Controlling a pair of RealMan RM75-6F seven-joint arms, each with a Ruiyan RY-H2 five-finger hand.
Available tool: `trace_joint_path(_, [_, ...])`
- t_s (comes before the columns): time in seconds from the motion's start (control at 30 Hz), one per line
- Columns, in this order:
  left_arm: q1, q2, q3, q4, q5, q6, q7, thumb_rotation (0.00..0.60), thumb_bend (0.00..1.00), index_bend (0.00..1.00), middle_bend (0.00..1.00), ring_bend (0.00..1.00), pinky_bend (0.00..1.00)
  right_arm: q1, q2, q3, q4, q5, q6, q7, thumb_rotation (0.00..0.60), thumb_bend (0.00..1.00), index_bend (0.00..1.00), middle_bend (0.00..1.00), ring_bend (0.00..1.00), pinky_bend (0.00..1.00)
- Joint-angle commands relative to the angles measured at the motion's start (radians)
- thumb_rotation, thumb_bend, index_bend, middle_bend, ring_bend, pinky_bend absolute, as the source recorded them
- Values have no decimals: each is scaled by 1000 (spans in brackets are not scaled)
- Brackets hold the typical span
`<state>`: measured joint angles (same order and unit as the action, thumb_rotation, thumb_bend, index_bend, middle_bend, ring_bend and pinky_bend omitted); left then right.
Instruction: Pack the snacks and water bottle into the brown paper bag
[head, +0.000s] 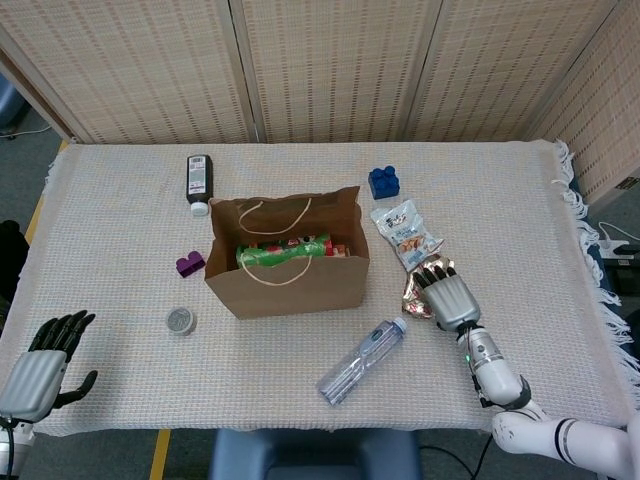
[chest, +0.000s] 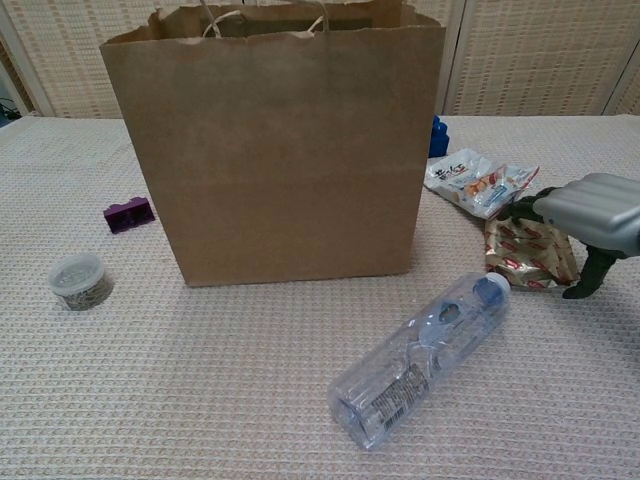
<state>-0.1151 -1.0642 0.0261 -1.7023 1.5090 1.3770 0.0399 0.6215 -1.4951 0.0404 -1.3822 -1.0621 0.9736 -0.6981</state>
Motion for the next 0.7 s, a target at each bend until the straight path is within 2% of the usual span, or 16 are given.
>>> trace_joint_path(0.03, [0, 0, 0, 0, 1, 1, -2, 600, 368, 0, 0, 0, 44, 7, -24, 5, 21, -2, -1, 3, 600, 6, 174, 179, 154, 268])
trace_joint_path(0.1, [1, 1, -1, 0, 1, 4, -6, 600, 368, 0, 0, 0, 44, 9, -37, 5, 33, -6, 1, -1, 600, 64, 205, 201, 181, 296])
trace_joint_path(0.13, [1, 3, -2, 0, 1, 5, -9, 600, 369, 0, 0, 0, 44, 10, -44, 4, 38, -11, 3, -1, 600, 130, 230, 221, 205, 320])
trace_joint_path(0.17, [1, 4, -2, 0, 1, 6, -12, 600, 369, 0, 0, 0, 44, 10, -48, 3, 42, -16, 4, 0, 600, 218, 278, 255, 245, 358])
trace_joint_path(0.27, [2, 7, -2, -1, 3, 7, -19, 600, 368, 0, 0, 0, 44, 9, -55, -3, 49, -43, 10, 15, 600, 383, 440, 367, 369, 486])
trace_joint_path(0.37, [2, 8, -1, -2, 7, 9, -22, 600, 368, 0, 0, 0, 44, 5, -52, -12, 47, -83, 20, 42, 600, 488, 582, 467, 474, 596])
trace_joint_path(0.47, [3, 9, 0, -3, 11, 12, -24, 600, 368, 0, 0, 0, 43, -2, -34, -17, 28, -118, 29, 82, 600, 534, 649, 516, 518, 650])
trace_joint_path(0.6, [3, 9, 0, -3, 12, 13, -25, 600, 368, 0, 0, 0, 44, -6, -19, -18, 13, -135, 35, 103, 600, 549, 668, 529, 528, 657])
trace_joint_path(0.7, [4, 11, 0, -5, 13, 16, -27, 600, 368, 0, 0, 0, 44, -39, 67, -9, -87, -199, 98, 221, 600, 552, 680, 537, 537, 683])
